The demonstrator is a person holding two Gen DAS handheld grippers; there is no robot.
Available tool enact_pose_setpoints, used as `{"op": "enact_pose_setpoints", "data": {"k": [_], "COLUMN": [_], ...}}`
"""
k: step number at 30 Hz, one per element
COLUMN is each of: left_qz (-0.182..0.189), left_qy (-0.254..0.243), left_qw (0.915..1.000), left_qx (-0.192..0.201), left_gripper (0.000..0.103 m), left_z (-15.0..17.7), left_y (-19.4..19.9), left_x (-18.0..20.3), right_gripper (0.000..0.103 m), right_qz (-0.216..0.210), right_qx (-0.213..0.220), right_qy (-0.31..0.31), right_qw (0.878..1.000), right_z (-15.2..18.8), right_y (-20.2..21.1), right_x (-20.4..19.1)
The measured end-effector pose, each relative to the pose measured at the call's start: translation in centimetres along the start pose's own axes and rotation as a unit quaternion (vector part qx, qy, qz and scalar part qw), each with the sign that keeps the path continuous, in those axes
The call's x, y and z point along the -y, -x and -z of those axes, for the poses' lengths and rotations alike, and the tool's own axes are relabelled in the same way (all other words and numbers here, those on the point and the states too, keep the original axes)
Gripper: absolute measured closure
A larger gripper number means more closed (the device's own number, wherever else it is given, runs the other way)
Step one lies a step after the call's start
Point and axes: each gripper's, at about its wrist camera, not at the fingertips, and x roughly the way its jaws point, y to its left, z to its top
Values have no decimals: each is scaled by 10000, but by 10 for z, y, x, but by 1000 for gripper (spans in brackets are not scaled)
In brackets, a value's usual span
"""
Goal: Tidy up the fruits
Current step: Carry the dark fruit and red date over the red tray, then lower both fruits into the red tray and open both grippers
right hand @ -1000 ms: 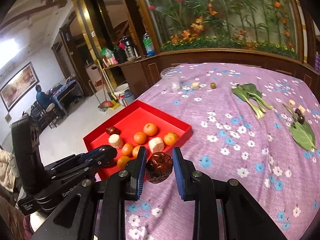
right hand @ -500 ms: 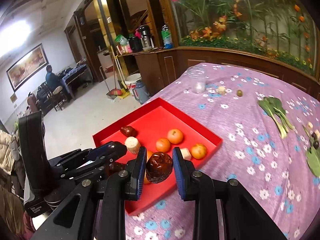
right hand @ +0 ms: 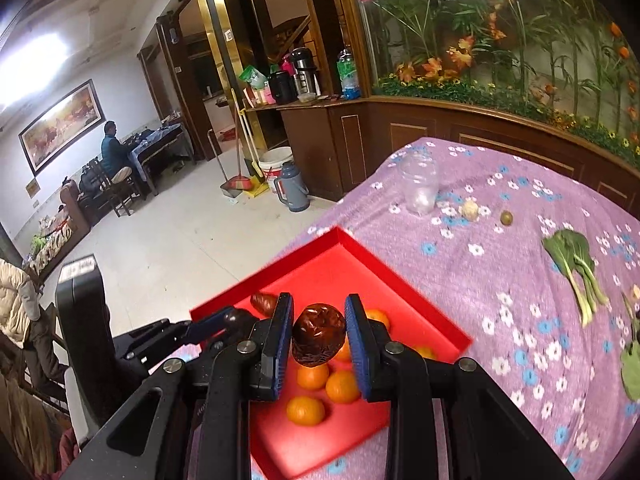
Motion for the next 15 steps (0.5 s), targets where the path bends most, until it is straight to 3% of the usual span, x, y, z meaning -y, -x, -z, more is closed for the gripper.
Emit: {"op": "enact_pose_setpoints", "data": {"k": [15], "left_qz": [-193], "left_qy": [-319], "left_qw": [9991], "left_qx": [214], "left_gripper": [80], "left_z": [-34], "left_y": [-2], "left_x": [-8], "right_gripper": [74], "right_qz": [-95], "right_qx": [14], "right_qy": [-75], "right_qw": [9999], "right_z": [-45], "right_y": [-20], "right_x": [3]}}
